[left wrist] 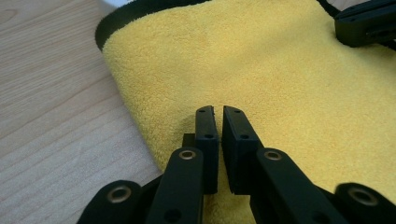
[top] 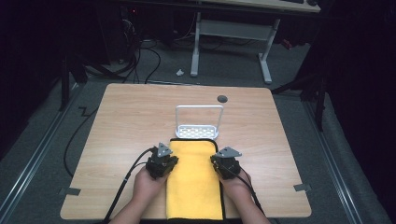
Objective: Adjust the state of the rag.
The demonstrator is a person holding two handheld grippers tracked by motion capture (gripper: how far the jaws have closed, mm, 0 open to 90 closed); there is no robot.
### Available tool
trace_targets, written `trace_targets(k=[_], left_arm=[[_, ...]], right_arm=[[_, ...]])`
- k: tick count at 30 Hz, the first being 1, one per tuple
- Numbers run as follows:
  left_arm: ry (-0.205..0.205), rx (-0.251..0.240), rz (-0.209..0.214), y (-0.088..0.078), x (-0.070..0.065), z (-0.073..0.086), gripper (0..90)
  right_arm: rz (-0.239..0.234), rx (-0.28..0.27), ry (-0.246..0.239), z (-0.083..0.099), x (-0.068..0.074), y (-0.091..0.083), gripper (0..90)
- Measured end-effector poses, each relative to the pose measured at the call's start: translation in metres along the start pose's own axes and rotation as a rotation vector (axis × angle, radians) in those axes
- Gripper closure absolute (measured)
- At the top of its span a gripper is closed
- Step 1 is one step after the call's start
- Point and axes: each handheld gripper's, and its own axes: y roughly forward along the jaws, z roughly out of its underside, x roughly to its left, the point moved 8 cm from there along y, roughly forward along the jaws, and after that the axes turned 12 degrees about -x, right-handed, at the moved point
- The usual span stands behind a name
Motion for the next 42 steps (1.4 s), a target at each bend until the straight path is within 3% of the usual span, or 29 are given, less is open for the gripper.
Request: trace_targets(k=[10,21,26,28,33,37,39,42], left_arm=[[0.013,-0.009,0.033,-0.01,-0.009,0.007,84.8],[0.025,-0.011,0.091,-0.034,-0.031,0.024,84.7],[0.038,-0.019,0.105,-0.044,-0.04,0.031,84.7],[0.035,-0.028,0.105,-0.046,-0.041,0.033,84.6],[0.0,-0.026,0.125,-0.046,-0.04,0.031,81.7],[-0.053,-0.06,0.096,-0.045,-0.026,0.02,70.0],[-0.099,-0.096,0.064,-0.043,-0.013,0.012,60.5],[-0.222,-0.1,0.037,-0.033,0.007,0.005,48.5]], right_arm=[[-0.01,-0.002,-0.016,0.005,0.005,-0.009,87.1],[-0.063,-0.002,-0.033,0.021,0.023,-0.039,86.8],[-0.077,-0.01,-0.064,0.029,0.032,-0.053,86.6],[-0.081,-0.017,-0.053,0.03,0.034,-0.055,86.5],[-0.081,-0.018,-0.046,0.03,0.034,-0.055,86.4],[-0.076,-0.02,-0.055,0.03,0.034,-0.055,86.3],[-0.071,-0.021,-0.059,0.03,0.034,-0.055,86.2],[-0.072,-0.023,-0.065,0.03,0.035,-0.055,86.2]])
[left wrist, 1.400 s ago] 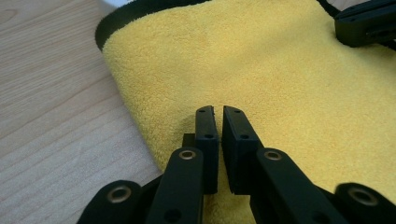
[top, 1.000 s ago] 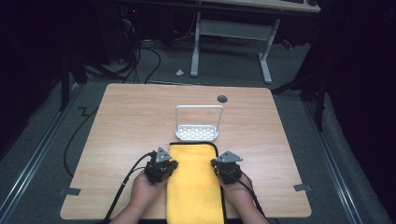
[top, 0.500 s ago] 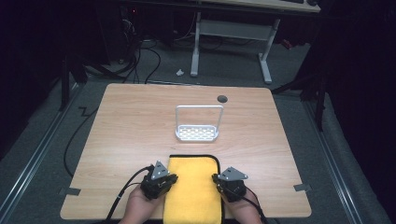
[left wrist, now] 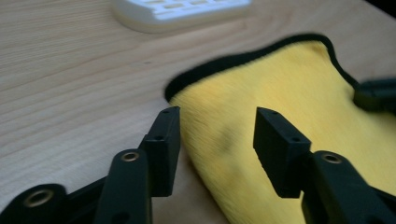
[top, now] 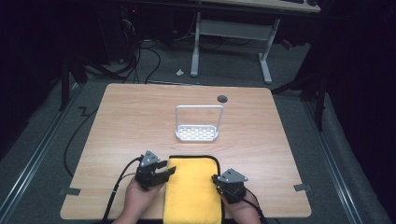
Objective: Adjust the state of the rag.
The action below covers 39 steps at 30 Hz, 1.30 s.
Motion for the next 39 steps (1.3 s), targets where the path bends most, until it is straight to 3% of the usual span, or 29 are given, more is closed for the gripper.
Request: trace_targets(k=[3,4,6,10,12,15,17,20,24,25,28,32,34,35,38,39], left_arm=[[-0.078,0.034,-0.005,0.014,0.009,-0.004,44.2],[-0.09,0.056,0.004,0.018,0.009,-0.004,43.7],[-0.075,0.091,0.002,0.023,0.005,-0.002,43.2],[-0.118,0.116,-0.001,0.025,0.003,-0.001,60.7],[-0.097,0.118,-0.009,0.025,0.004,0.0,73.1],[-0.066,0.115,0.0,0.025,0.004,0.001,81.3],[-0.05,0.115,0.005,0.025,0.005,0.002,82.3],[-0.018,0.102,0.014,0.025,0.004,0.003,82.9],[-0.031,0.067,0.039,0.024,0.006,0.005,83.1],[-0.026,0.067,0.038,0.024,0.006,0.005,83.1],[-0.022,0.065,0.037,0.024,0.006,0.005,83.1],[-0.008,0.062,0.036,0.023,0.005,0.006,83.0],[0.008,0.063,0.03,0.023,0.004,0.006,83.0],[0.008,0.063,0.032,0.023,0.004,0.006,82.9],[0.007,0.063,0.034,0.023,0.004,0.006,82.9],[0.008,0.063,0.034,0.023,0.004,0.006,82.9]], right_arm=[[-0.003,-0.001,-0.004,0.0,0.0,0.0,86.1],[0.0,0.0,-0.01,0.0,0.0,0.0,86.1],[0.002,-0.003,-0.012,0.0,0.0,0.0,86.1],[-0.004,-0.007,-0.01,0.0,-0.001,0.0,85.9],[-0.009,-0.007,-0.001,0.0,-0.001,0.0,84.7],[-0.033,-0.017,0.042,-0.002,-0.003,-0.003,79.5],[-0.015,-0.037,0.067,-0.006,-0.01,-0.006,77.0],[0.013,-0.059,0.142,-0.013,-0.028,-0.004,71.2],[-0.007,-0.045,0.27,-0.02,-0.046,0.015,55.6],[-0.011,-0.036,0.27,-0.02,-0.047,0.022,54.2],[-0.014,0.015,0.254,-0.018,-0.046,0.04,51.2],[-0.022,0.008,0.213,-0.021,-0.036,0.046,62.0],[-0.02,0.009,0.15,-0.021,-0.03,0.045,68.5],[-0.02,0.006,0.125,-0.021,-0.026,0.043,69.3],[-0.025,-0.012,-0.023,-0.023,-0.015,0.035,69.2],[-0.037,-0.024,-0.043,-0.024,-0.011,0.031,69.1]])
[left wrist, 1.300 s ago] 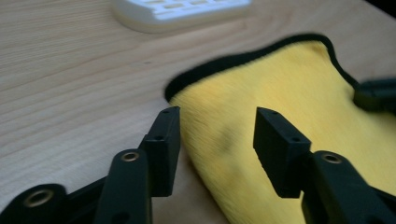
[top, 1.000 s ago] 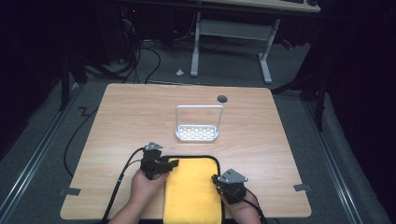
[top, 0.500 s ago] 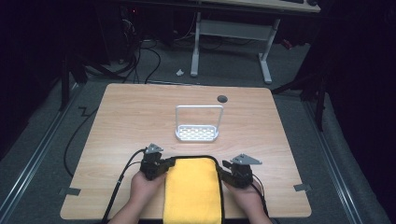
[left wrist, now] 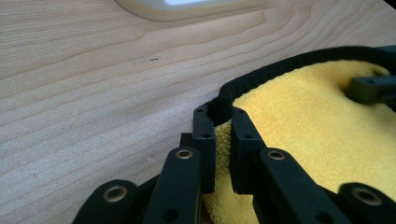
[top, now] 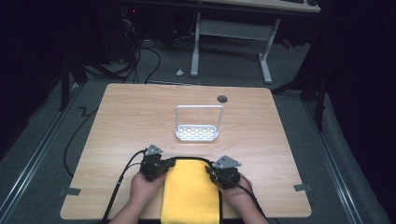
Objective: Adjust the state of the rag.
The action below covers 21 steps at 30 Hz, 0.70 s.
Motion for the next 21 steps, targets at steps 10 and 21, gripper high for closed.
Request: trace_targets(k=[10,21], left_arm=[[-0.004,-0.001,0.003,0.0,0.0,0.0,82.6],[-0.006,-0.001,0.005,0.0,0.0,0.0,82.5]], right_arm=[[-0.027,-0.038,0.003,-0.004,0.012,-0.007,66.9],[0.072,0.014,0.183,0.005,-0.014,0.006,60.3]])
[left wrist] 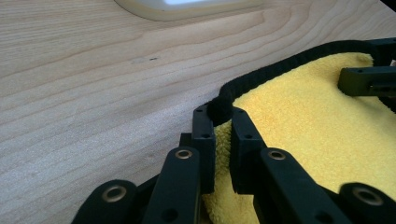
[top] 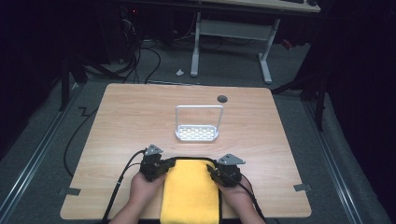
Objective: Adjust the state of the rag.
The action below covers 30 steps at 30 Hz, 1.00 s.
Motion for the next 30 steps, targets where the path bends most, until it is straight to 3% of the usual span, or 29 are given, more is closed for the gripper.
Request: trace_targets(k=[4,7,9,12,13,16,21,26,30], left_arm=[[0.001,0.001,-0.001,0.0,0.0,0.0,82.5],[-0.001,0.0,0.0,0.0,0.0,0.0,82.4],[-0.001,0.001,-0.002,0.0,0.0,0.0,82.5],[-0.01,0.003,-0.004,-0.001,0.0,-0.001,82.7],[0.004,-0.002,-0.004,-0.002,-0.001,-0.002,83.0],[0.023,-0.042,-0.006,-0.008,-0.006,-0.008,83.7],[0.05,-0.138,-0.006,-0.021,-0.017,-0.031,83.8],[0.086,-0.186,-0.022,-0.026,-0.023,-0.051,83.8],[0.072,-0.214,-0.02,-0.028,-0.024,-0.061,83.7]], right_arm=[[0.007,0.017,0.05,0.001,-0.003,0.002,58.0],[-0.03,0.021,0.051,0.001,0.001,0.002,76.7],[-0.038,0.018,0.05,0.001,0.004,0.002,80.7],[-0.028,0.002,0.01,-0.002,0.006,0.001,82.4],[-0.027,-0.011,0.008,-0.004,0.007,-0.001,82.5],[-0.027,-0.07,0.002,-0.014,0.008,-0.009,82.5],[-0.013,-0.137,-0.022,-0.031,0.012,-0.021,82.5],[-0.003,-0.183,-0.021,-0.049,0.008,-0.028,82.4],[0.006,-0.208,-0.014,-0.059,0.004,-0.031,82.3]])
